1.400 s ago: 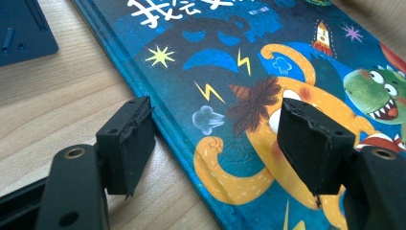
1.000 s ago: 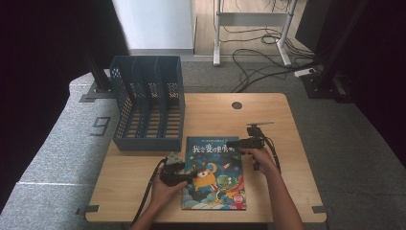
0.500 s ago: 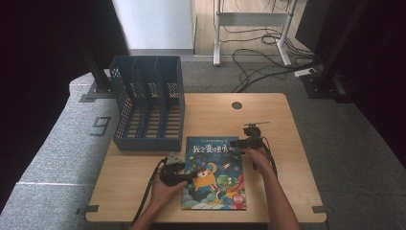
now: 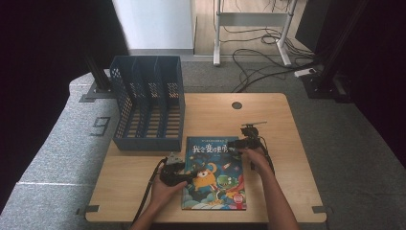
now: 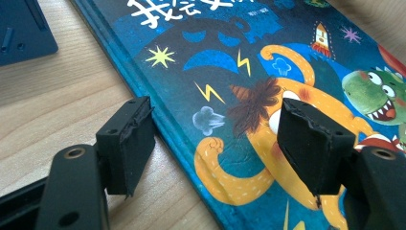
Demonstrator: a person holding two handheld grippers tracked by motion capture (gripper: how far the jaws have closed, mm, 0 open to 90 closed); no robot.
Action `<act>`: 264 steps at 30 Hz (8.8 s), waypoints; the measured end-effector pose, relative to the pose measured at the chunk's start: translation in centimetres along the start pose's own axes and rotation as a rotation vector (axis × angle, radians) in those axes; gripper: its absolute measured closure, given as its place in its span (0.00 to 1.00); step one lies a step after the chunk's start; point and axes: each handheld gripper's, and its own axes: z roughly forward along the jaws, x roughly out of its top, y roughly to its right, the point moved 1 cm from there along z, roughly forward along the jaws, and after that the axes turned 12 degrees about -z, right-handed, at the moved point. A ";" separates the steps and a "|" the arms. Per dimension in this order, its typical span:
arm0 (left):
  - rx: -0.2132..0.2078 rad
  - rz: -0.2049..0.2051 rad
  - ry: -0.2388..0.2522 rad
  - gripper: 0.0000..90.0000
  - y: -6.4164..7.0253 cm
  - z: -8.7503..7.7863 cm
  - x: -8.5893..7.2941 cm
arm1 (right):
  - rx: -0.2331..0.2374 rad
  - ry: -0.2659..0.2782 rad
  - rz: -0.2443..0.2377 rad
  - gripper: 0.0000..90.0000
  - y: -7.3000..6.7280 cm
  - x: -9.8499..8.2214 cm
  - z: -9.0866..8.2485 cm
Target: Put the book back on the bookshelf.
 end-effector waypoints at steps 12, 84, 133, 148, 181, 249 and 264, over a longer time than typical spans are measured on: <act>0.002 0.005 0.000 0.32 -0.1 0.0 0.0 | 0.096 0.022 0.120 0.43 1.2 -0.2 -0.6; -0.057 -0.107 0.022 0.33 -2.1 -1.2 1.0 | 0.281 0.064 -0.200 0.76 -4.9 3.6 -6.8; -0.051 -0.078 0.057 0.36 -1.6 -1.7 1.0 | 0.266 -0.004 -0.155 0.83 -7.3 6.1 -7.1; -0.071 -0.067 0.035 0.36 -1.2 -1.5 0.9 | 0.277 0.027 -0.081 0.86 -6.5 5.7 -6.9; -0.075 -0.052 -0.007 0.35 -0.9 -0.5 0.5 | 0.211 0.179 -0.083 0.91 -5.6 6.5 -9.7; -0.292 -0.198 0.135 0.29 -0.6 0.8 4.0 | 0.274 0.382 -0.295 0.94 -7.9 5.3 -14.5; -0.348 -0.195 0.179 0.26 0.2 0.9 4.2 | 0.286 0.408 -0.300 0.94 -7.9 4.9 -14.9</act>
